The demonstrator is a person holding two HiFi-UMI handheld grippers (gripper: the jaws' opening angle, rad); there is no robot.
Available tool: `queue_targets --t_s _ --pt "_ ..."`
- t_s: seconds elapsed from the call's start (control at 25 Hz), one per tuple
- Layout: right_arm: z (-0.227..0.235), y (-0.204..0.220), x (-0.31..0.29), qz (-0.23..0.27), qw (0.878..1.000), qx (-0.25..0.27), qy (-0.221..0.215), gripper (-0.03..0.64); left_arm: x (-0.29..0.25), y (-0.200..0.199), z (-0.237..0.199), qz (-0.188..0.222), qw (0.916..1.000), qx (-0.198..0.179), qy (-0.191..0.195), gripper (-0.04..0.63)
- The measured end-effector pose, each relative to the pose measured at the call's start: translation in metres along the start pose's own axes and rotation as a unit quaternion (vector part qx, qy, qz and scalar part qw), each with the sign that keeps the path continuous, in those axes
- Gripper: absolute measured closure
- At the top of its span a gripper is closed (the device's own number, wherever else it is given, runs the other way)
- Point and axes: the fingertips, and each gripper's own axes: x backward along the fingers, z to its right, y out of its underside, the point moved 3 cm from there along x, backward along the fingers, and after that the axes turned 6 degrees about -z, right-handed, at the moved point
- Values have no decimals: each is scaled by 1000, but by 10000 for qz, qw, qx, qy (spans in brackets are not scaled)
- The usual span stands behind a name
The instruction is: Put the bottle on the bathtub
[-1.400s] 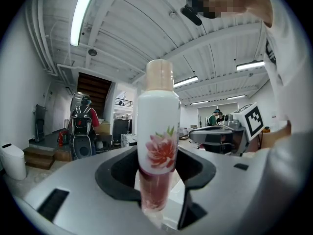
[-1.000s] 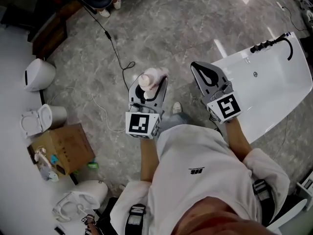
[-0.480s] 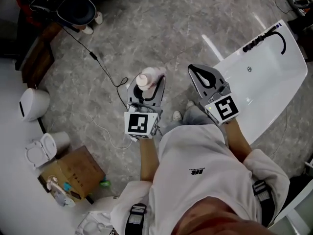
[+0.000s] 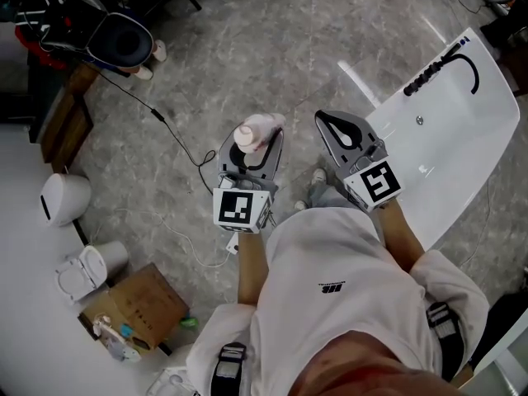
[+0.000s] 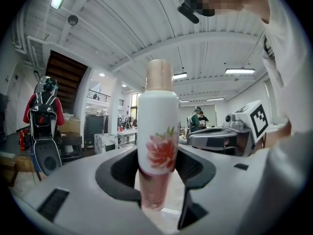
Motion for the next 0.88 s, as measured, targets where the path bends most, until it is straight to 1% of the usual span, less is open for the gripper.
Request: queue_targets --t_s 0.28,0.44,0.68,0.88 --pt "55 -2 1 152 9998 -84 116 621 -48 -21 11 20 9999 -100 85 376" --pt "81 2 8 197 9993 -95 299 621 -74 -29 18 56 9996 -181 221 376" --pt "117 14 23 144 9961 -243 840 621 -116 -38 31 80 9966 -355 739 376" --pt "143 22 26 84 9907 -319 1319 621 -154 -42 36 122 9912 -443 1243 376"
